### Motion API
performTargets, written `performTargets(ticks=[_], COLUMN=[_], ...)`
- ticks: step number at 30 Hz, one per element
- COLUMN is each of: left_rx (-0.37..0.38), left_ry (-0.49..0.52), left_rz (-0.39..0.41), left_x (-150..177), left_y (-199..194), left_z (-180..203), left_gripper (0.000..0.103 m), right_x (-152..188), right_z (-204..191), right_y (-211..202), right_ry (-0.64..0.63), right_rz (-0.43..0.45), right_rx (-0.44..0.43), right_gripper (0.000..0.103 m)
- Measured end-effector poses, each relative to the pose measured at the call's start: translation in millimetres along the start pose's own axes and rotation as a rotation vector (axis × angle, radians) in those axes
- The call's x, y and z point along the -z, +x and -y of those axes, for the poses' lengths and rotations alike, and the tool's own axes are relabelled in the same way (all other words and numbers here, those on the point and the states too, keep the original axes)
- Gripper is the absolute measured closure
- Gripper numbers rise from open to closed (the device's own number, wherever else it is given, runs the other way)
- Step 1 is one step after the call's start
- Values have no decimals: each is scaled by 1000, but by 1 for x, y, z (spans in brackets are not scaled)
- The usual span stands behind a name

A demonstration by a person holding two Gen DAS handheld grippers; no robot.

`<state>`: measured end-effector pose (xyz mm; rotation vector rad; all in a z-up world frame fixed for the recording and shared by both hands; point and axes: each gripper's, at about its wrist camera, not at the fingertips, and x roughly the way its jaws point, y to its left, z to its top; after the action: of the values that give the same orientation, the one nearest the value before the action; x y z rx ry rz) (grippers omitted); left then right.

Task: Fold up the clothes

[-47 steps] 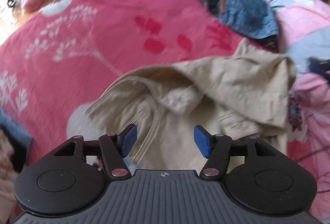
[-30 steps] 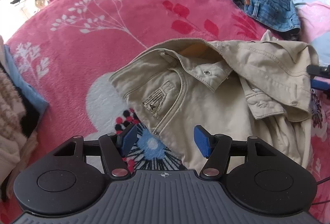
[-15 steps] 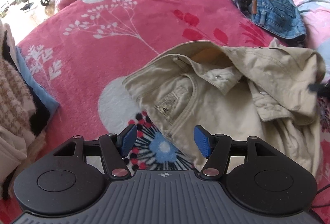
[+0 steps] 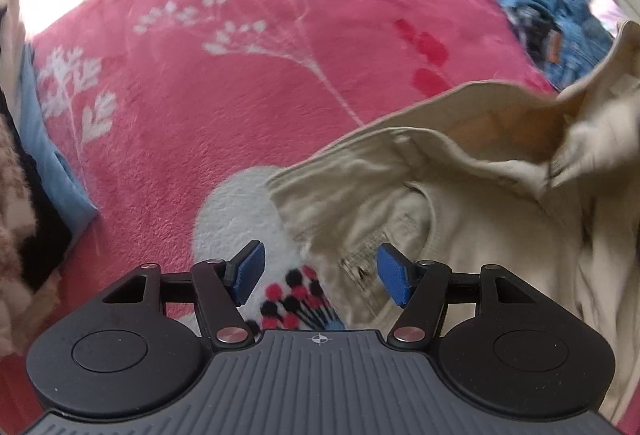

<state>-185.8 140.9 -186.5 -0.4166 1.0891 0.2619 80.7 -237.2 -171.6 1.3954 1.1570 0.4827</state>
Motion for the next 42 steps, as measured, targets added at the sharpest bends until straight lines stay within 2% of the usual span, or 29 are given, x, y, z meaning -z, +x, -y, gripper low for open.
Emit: performTargets(ticks=[2, 5, 8, 10, 13, 15, 17, 19, 22, 26, 28, 30, 33, 35, 36, 37, 39, 42], left_rx=[-1, -1, 8, 8, 6, 10, 27, 45, 85, 108, 124, 141, 149, 151, 152, 154, 159, 166], left_ry=[-22, -51, -83, -91, -92, -92, -96, -104, -129, -145, -126, -107, -65, -96, -115, -124, -129, -137], left_rz=[-3, -8, -5, 9, 33, 50, 67, 85, 112, 95, 83, 71, 74, 90, 100, 106, 115, 129], left_x=[-3, -6, -8, -8, -7, -7, -8, -8, -9, -6, -3, 0, 2, 3, 4, 4, 5, 6], left_y=[6, 15, 21, 22, 20, 19, 16, 14, 11, 14, 17, 19, 22, 24, 24, 25, 25, 25], left_z=[-4, -9, -12, -11, -9, -8, -8, -8, -10, -16, -19, -21, -17, -16, -16, -16, -16, -17], left_gripper=[39, 37, 33, 33, 35, 48, 57, 60, 63, 62, 58, 50, 43, 42, 45, 50, 67, 68], right_x=[-8, -2, 12, 24, 45, 57, 64, 67, 57, 34, 24, 16, 5, 0, -2, -3, 0, 6], right_z=[10, 7, 4, -9, -41, -58, -71, -80, -82, -67, -58, -50, -42, -38, -36, -36, -37, -36], right_y=[3, -6, -17, -22, -15, -4, 11, 29, 62, 106, 124, 136, 145, 147, 146, 147, 148, 147], right_ry=[73, 4, -93, -254, -637, -855, -1015, -1141, -1262, -1288, -1285, -1286, -1259, -1221, -1197, -1179, -1161, -1198], right_rz=[-4, -26, -74, -101, -147, -171, -176, -176, -188, -274, -314, -339, -358, -365, -371, -388, -471, -501], right_rx=[-17, -37, 33, 150, 366, 465, 518, 545, 566, 661, 708, 747, 749, 726, 706, 683, 634, 631], right_gripper=[66, 60, 60, 59, 59, 59, 59, 59, 59, 59, 59, 55, 48, 44, 44, 49, 62, 62])
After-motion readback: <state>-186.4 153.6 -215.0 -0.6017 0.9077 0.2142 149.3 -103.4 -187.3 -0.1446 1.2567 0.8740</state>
